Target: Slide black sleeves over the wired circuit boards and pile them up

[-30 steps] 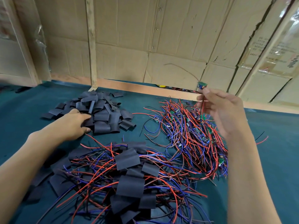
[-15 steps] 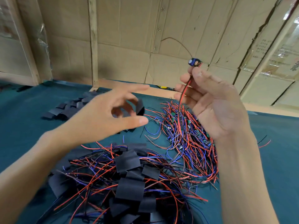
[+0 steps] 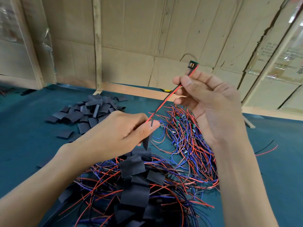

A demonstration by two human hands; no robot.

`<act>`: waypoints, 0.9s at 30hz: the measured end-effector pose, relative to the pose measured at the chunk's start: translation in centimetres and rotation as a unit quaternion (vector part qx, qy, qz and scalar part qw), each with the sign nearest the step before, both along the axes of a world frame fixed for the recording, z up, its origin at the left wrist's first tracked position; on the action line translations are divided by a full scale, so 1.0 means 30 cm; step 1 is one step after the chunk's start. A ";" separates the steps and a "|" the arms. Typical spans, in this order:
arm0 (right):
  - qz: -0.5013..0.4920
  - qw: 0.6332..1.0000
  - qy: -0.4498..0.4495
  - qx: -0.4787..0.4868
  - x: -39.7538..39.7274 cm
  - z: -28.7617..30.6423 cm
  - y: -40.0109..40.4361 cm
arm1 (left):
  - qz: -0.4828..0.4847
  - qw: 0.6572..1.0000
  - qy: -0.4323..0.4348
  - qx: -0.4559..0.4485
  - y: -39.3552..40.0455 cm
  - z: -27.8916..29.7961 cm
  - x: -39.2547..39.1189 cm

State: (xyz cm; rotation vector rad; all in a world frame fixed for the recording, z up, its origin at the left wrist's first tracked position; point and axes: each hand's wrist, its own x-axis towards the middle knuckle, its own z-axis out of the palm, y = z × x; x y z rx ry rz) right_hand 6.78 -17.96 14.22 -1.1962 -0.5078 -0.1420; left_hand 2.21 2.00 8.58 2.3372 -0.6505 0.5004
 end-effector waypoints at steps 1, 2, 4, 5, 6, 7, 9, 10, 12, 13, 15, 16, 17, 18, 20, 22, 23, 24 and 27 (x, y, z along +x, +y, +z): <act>-0.018 1.000 -0.019 -0.002 -0.003 0.004 -0.002 | 0.018 0.997 -0.040 0.057 -0.001 0.004 -0.003; -0.038 0.998 -0.040 -0.007 -0.006 0.009 -0.005 | 0.035 0.991 -0.076 0.106 -0.005 0.009 -0.004; -0.083 0.993 -0.084 -0.025 -0.015 0.018 -0.011 | 0.049 0.985 -0.099 0.133 -0.011 0.013 -0.005; -0.104 0.988 -0.105 -0.035 -0.019 0.021 -0.013 | 0.048 0.989 -0.080 0.117 -0.012 0.012 -0.005; -0.122 0.984 -0.124 -0.044 -0.024 0.024 -0.016 | 0.043 0.994 -0.050 0.093 -0.012 0.011 -0.005; -0.136 0.979 -0.140 -0.053 -0.030 0.026 -0.016 | 0.035 0.997 -0.020 0.065 -0.013 0.009 -0.005; -0.154 0.972 -0.166 -0.067 -0.042 0.029 -0.012 | 0.021 0.999 0.031 0.005 -0.016 0.004 -0.004; -0.157 0.969 -0.175 -0.071 -0.047 0.029 -0.009 | 0.019 0.998 0.049 -0.017 -0.019 0.003 -0.004; -0.156 0.967 -0.184 -0.079 -0.052 0.029 -0.003 | 0.021 0.997 0.056 -0.043 -0.022 -0.006 0.001; -0.154 0.967 -0.185 -0.083 -0.054 0.028 -0.001 | 0.024 0.997 0.052 -0.053 -0.023 -0.011 0.005; -0.146 0.968 -0.185 -0.090 -0.054 0.029 0.004 | 0.029 0.997 0.037 -0.059 -0.020 -0.020 0.013; -0.142 0.968 -0.184 -0.092 -0.055 0.028 0.005 | 0.030 0.998 0.027 -0.054 -0.019 -0.023 0.016; -0.138 0.969 -0.184 -0.094 -0.054 0.028 0.006 | 0.031 0.998 0.020 -0.050 -0.018 -0.026 0.018; -0.132 0.969 -0.185 -0.097 -0.055 0.027 0.007 | 0.030 0.998 0.016 -0.050 -0.017 -0.029 0.019; -0.120 0.970 -0.186 -0.101 -0.054 0.025 0.007 | 0.029 0.998 0.017 -0.052 -0.016 -0.036 0.020; -0.114 0.970 -0.187 -0.108 -0.054 0.020 0.011 | 0.039 0.998 0.030 -0.041 -0.018 -0.040 0.018; -0.116 0.969 -0.188 -0.111 -0.054 0.018 0.013 | 0.041 0.998 0.033 -0.032 -0.019 -0.042 0.016; -0.121 0.968 -0.190 -0.115 -0.053 0.016 0.015 | 0.040 0.998 0.032 -0.025 -0.021 -0.044 0.014; -0.135 0.963 -0.194 -0.127 -0.047 0.013 0.009 | 0.024 0.999 0.018 -0.020 -0.025 -0.042 0.009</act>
